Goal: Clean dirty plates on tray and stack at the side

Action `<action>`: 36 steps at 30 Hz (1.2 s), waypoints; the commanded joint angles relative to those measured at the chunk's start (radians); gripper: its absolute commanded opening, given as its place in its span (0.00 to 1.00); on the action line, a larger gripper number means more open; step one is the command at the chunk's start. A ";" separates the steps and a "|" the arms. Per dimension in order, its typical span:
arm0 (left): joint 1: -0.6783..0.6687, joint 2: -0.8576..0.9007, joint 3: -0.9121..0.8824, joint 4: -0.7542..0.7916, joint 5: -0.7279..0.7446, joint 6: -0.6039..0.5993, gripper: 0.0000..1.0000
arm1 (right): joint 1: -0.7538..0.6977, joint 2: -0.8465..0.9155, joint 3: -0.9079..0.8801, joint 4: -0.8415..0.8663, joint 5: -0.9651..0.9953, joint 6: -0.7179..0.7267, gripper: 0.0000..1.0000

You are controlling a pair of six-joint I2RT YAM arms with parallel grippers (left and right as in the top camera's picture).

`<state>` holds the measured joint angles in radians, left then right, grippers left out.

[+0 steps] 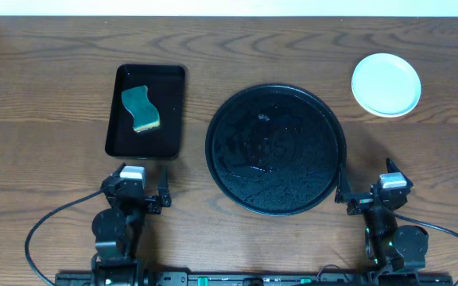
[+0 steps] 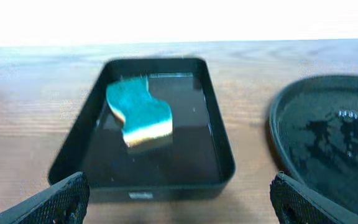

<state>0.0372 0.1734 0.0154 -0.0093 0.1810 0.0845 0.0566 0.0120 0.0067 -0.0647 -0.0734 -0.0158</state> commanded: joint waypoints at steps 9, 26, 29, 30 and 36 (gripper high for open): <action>-0.003 -0.122 -0.011 -0.065 -0.175 -0.232 0.93 | -0.004 -0.007 -0.001 -0.005 0.005 -0.015 0.99; -0.004 -0.172 -0.011 -0.064 -0.118 -0.106 0.93 | -0.004 -0.007 -0.001 -0.004 0.005 -0.015 0.99; -0.004 -0.172 -0.011 -0.064 -0.118 -0.072 0.93 | -0.004 -0.007 -0.001 -0.004 0.005 -0.015 0.99; -0.004 -0.172 -0.011 -0.064 -0.118 -0.050 0.93 | -0.004 -0.007 -0.001 -0.004 0.006 -0.015 0.99; -0.004 -0.172 -0.011 -0.061 -0.114 -0.034 0.93 | -0.004 -0.007 -0.001 -0.004 0.005 -0.015 0.99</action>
<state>0.0372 0.0109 0.0216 -0.0341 0.0540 0.0212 0.0566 0.0120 0.0067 -0.0647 -0.0734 -0.0158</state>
